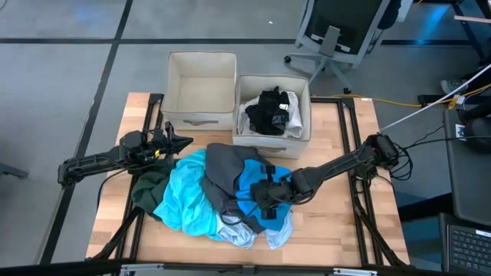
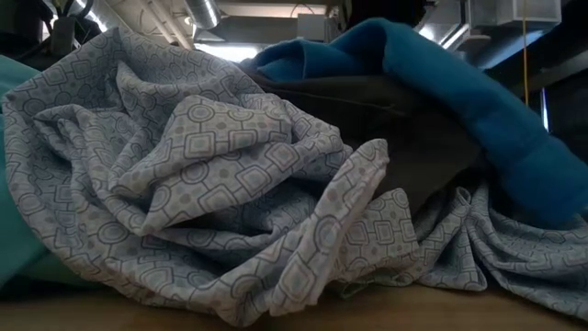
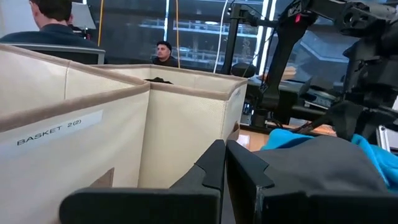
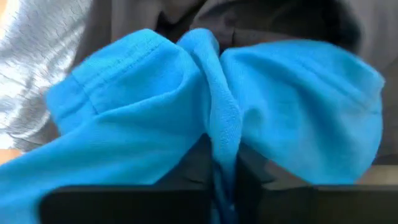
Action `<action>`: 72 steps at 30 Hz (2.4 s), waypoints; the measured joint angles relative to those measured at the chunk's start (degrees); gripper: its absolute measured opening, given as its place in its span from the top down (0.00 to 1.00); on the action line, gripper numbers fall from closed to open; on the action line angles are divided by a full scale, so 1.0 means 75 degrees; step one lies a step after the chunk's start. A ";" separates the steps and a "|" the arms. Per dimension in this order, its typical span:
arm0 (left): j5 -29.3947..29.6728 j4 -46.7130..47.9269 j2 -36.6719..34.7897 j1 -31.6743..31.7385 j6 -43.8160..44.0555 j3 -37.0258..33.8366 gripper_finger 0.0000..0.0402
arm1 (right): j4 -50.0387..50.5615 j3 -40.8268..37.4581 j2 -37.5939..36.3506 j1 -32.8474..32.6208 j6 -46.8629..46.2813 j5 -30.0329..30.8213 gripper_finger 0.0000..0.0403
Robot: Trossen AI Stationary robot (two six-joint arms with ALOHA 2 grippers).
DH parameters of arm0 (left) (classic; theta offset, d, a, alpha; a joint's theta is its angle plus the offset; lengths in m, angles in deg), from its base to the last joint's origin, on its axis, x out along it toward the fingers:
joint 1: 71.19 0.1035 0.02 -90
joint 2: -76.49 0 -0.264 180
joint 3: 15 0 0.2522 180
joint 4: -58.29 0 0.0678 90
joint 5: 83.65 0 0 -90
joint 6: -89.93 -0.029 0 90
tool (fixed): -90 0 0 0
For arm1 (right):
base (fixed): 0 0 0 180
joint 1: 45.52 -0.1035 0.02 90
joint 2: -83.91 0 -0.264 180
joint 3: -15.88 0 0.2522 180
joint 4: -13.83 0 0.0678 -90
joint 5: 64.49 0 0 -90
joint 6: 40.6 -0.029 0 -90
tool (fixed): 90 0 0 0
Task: Sort clothes
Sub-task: Put the blue shorts into the left laundry organizer
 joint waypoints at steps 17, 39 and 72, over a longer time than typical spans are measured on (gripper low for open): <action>0.0000 0.0140 0.0002 0.0000 -0.0043 0.0000 0.99 | 0.1644 0.2209 -0.0066 0.0072 0.0779 0.1390 0.95; 0.0000 0.0131 0.0000 -0.0003 -0.0287 0.0000 0.99 | -0.1723 0.3854 -0.0072 0.2733 0.4136 0.1307 0.95; 0.0000 0.0119 0.0001 -0.0002 -0.0253 0.0000 0.99 | -0.6472 0.3851 0.2703 0.5951 0.4307 -0.2164 0.95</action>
